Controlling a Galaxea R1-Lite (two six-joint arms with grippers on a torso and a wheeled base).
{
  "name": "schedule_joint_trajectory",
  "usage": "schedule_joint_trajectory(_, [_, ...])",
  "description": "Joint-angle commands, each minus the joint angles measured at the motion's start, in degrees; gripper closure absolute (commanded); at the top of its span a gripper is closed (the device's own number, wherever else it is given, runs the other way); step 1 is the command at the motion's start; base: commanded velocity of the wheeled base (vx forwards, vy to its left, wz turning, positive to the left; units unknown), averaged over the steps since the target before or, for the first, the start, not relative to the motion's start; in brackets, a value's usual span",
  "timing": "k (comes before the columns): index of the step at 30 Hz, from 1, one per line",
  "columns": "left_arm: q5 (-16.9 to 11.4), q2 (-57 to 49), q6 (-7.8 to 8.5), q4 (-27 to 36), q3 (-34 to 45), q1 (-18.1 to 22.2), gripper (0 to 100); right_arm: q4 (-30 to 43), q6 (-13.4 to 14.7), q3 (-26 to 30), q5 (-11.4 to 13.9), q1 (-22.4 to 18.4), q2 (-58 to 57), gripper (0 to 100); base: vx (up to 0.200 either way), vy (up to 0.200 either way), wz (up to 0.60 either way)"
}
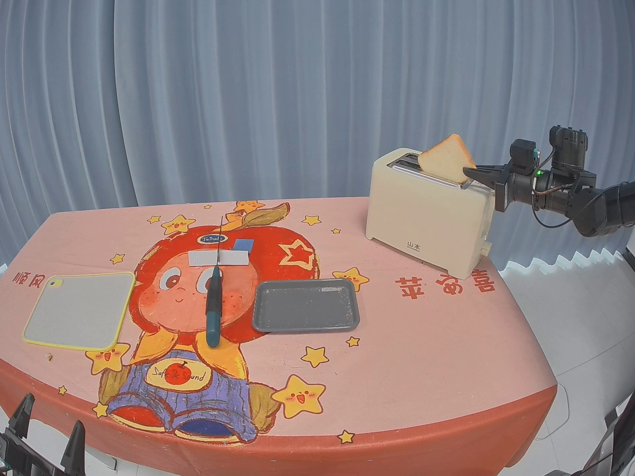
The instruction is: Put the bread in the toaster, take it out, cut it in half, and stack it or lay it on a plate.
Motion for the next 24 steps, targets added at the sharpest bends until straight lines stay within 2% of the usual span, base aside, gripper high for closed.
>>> schedule_joint_trajectory(1, [0.0,-0.3,-0.01,0.0,1.0,0.0,0,0.0,0.0,-0.3,0.0,0.0,0.4,100,0.0,0.0,0.0])
schedule_joint_trajectory(12, [0.0,-0.3,-0.01,0.0,1.0,0.0,0,0.2,0.1,-0.6,0.0,0.2,0.7,100,0.0,0.0,0.0])
schedule_joint_trajectory(13, [0.0,-0.3,-0.01,0.0,1.0,0.0,0,0.2,0.1,-0.6,0.0,0.2,0.7,0,0.0,0.0,0.0])
schedule_joint_trajectory(24, [0.0,-0.3,0.08,0.0,1.0,0.0,0,1.4,0.3,-1.0,-0.5,0.5,0.1,0,0.0,0.0,0.0])
